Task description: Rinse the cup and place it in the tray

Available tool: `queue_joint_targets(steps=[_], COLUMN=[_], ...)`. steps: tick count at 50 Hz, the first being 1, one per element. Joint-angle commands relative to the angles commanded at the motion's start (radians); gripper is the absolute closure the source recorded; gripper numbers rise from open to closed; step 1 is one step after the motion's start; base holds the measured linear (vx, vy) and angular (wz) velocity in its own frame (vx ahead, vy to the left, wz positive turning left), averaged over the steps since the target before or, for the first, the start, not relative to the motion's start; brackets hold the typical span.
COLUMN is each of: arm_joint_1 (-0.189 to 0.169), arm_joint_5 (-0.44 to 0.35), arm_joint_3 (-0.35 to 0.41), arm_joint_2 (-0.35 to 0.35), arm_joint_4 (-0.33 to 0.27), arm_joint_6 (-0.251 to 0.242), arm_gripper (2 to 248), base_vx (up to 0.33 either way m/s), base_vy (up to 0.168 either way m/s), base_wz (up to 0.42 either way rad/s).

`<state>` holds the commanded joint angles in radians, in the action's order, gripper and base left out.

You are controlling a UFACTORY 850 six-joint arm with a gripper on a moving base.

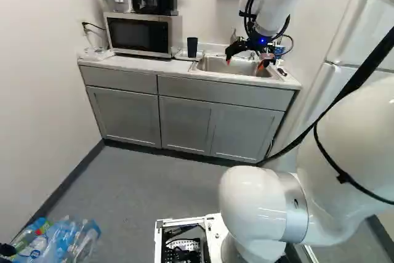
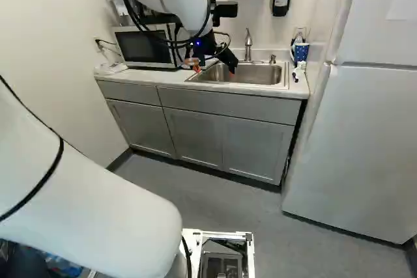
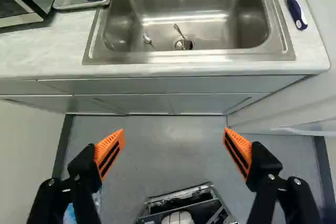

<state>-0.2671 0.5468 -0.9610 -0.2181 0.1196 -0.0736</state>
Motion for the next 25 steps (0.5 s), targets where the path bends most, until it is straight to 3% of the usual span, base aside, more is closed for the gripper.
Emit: queue_joint_targets(steps=[15, 25], arm_joint_1=[0.000, 0.000], arm_joint_5=[0.000, 0.000], arm_joint_3=[0.000, 0.002], arm_joint_2=[0.000, -0.002], arm_joint_4=[0.000, 0.000], arm_joint_6=[0.000, 0.000], arm_gripper=[3, 3], base_vx=[-0.130, -0.048], base_vy=[0.079, 0.018], base_wz=[0.004, -0.004])
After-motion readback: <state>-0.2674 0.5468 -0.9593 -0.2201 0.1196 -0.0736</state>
